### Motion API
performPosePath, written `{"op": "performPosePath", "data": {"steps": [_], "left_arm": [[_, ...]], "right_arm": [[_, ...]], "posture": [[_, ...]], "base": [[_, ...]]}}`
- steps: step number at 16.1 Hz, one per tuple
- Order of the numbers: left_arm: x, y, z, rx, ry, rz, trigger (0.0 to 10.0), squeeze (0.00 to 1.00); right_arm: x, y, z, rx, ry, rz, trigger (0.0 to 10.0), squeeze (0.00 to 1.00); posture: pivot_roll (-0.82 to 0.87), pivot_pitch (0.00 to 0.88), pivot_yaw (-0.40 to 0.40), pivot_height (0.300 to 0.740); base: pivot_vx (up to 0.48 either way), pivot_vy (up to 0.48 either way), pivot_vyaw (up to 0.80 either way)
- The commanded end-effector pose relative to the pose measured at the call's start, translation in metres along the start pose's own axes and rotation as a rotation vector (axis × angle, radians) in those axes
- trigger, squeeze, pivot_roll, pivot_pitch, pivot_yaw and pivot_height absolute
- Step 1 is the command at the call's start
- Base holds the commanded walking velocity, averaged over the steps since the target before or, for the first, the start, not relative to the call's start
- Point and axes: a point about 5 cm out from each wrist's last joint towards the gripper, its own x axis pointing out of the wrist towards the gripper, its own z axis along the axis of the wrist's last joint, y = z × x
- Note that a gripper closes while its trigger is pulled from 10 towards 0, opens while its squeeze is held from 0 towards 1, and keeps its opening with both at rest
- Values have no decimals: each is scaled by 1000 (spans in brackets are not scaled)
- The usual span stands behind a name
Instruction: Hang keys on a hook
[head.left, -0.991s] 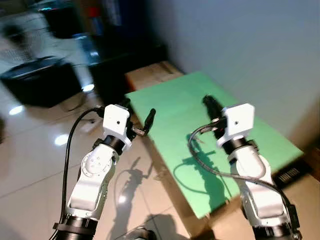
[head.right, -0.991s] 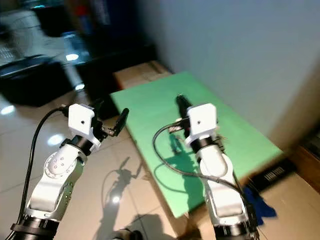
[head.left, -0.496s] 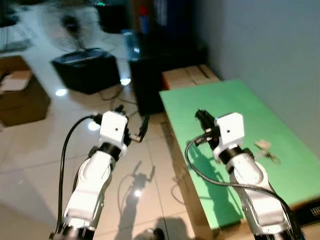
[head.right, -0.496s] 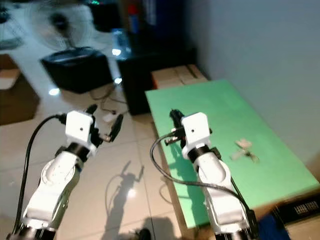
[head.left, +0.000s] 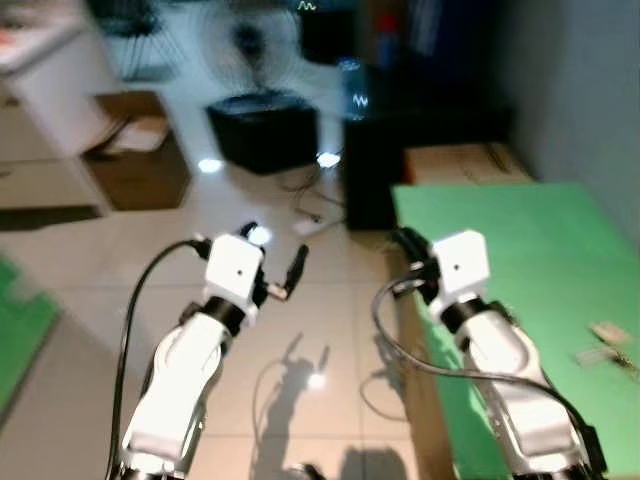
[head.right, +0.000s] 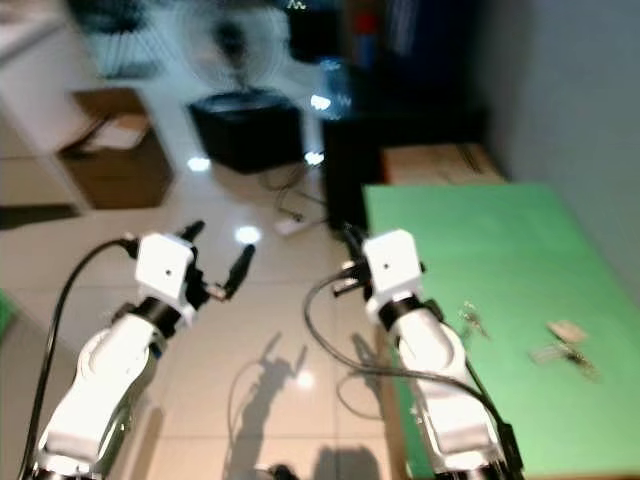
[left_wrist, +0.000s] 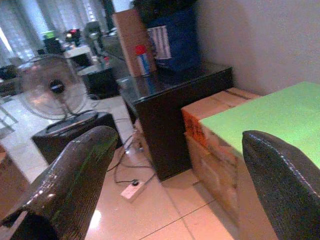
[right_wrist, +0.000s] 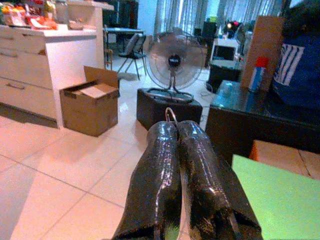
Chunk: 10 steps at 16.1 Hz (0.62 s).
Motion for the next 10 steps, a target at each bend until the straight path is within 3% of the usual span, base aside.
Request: {"op": "performPosePath", "data": {"steps": [1,10], "left_arm": [[-2,5,2,18,4,6,10000,0],[-3,10,-1,24,43,79,10000,0]], "right_arm": [[1,4,3,6,-7,10,10000,0],[3,5,-5,36,36,53,10000,0]], "posture": [[-46,0,84,740],[-37,0,59,740]], "base": [[0,0,800],[0,0,800]]}}
